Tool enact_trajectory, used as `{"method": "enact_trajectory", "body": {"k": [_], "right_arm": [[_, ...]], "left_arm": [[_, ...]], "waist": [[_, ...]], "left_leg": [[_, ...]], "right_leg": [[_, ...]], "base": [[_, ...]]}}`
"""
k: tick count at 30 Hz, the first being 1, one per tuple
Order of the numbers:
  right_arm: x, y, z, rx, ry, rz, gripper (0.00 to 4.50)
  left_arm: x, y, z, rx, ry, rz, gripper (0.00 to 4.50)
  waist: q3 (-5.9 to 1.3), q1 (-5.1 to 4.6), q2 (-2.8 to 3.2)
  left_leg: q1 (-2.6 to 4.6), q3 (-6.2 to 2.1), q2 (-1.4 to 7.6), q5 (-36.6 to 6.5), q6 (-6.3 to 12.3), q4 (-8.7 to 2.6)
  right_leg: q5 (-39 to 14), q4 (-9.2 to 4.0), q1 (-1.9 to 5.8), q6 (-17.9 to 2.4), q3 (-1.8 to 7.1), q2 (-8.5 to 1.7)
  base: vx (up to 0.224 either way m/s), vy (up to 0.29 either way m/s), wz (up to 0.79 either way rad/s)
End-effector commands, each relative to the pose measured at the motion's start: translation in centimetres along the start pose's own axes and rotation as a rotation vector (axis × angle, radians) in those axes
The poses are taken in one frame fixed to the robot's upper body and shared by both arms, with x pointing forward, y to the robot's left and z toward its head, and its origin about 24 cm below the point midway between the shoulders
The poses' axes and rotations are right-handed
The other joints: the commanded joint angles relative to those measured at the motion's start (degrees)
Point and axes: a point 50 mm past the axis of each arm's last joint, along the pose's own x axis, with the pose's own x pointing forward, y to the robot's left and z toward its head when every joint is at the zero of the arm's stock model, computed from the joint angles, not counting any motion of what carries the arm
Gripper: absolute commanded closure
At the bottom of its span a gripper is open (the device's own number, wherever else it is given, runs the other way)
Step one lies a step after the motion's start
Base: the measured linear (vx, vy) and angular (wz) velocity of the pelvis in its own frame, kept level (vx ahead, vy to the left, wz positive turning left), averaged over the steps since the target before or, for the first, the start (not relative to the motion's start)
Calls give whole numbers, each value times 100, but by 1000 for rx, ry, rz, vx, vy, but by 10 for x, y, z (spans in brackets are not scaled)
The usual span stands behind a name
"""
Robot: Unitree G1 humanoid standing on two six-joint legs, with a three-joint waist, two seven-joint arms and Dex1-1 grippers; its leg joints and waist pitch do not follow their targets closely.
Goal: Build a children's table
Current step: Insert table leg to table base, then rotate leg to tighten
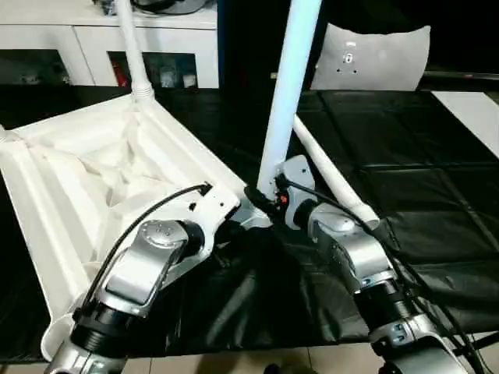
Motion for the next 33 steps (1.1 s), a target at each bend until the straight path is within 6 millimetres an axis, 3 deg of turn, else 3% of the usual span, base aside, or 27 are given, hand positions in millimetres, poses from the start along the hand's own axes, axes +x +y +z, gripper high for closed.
{"method": "enact_trajectory", "body": {"k": [1, 3, 4, 6, 11, 16, 22, 24, 25, 31, 33], "right_arm": [[-12, -6, -37, 36, 126, -5, 124], [-21, -6, -36, 7, 86, 45, 98], [-26, -7, -36, -17, 75, 59, 93], [-31, -8, -36, -33, 65, 70, 88], [-59, -21, -25, -110, -44, 110, 35], [-80, -25, -15, -194, -72, 214, 3], [-83, -19, -13, -219, -38, 363, 3], [-83, -16, -13, -220, -21, 424, 3], [-84, -14, -14, -221, -2, 463, 3], [-79, -13, -16, -220, 41, 513, 3], [-77, -13, -16, -205, 37, 522, 38]], "left_arm": [[-9, 10, 23, 102, -97, 9, 450], [-9, 13, 17, 130, -79, -40, 450], [-9, 13, 15, 146, -77, -67, 450], [-9, 14, 13, 151, -69, -85, 450], [-12, 14, -1, 237, -39, -279, 450], [-13, 11, -11, 368, -26, -436, 450], [-15, 4, -13, 401, -26, -562, 450], [-15, 2, -13, 421, -22, -591, 450], [-14, 2, -14, 438, -21, -610, 450], [-13, 1, -14, 466, -15, -637, 450], [-13, 1, -14, 468, -16, -642, 450]], "waist": [[-402, 72, 124], [-418, 105, 117], [-413, 136, 141], [-411, 174, 137], [-388, 267, 131], [-389, 355, 127], [-417, 442, 129], [-420, 435, 164], [-423, 441, 152], [-416, 441, 132], [-417, 439, 122]], "left_leg": [[-93, 2, 224, -506, 329, -342], [-89, 2, 237, -331, 387, -335], [-85, 6, 236, -290, 426, -331], [-78, 12, 240, -296, 442, -332], [-51, 18, 234, -595, 388, -345], [-28, 22, 246, -647, 403, -352], [-23, 27, 279, -431, 415, -342], [-28, 25, 267, -443, 418, -337], [-25, 23, 262, -466, 425, -334], [-37, 17, 265, -607, 303, -330], [-50, 16, 261, -617, 291, -329]], "right_leg": [[-1034, -313, 380, -1339, 301, -428], [-678, -256, 395, -1396, 297, -416], [-589, -242, 397, -1426, 300, -424], [-611, -247, 398, -1438, 301, -432], [-1195, -324, 385, -1214, 299, -427], [-1284, -316, 370, -1114, 303, -422], [-892, -242, 377, -1318, 303, -444], [-844, -249, 387, -1332, 296, -436], [-838, -246, 392, -1344, 296, -439], [-1216, -265, 399, -1267, 296, -456], [-1286, -269, 410, -1238, 298, -464]], "base": [[0, 0, 0], [0, 0, 0], [0, 0, 0], [0, 0, 0], [0, 0, 0], [0, 0, 0], [0, 0, 0], [0, 0, 0], [0, 0, 0], [0, 0, 0], [0, 0, 0]]}}
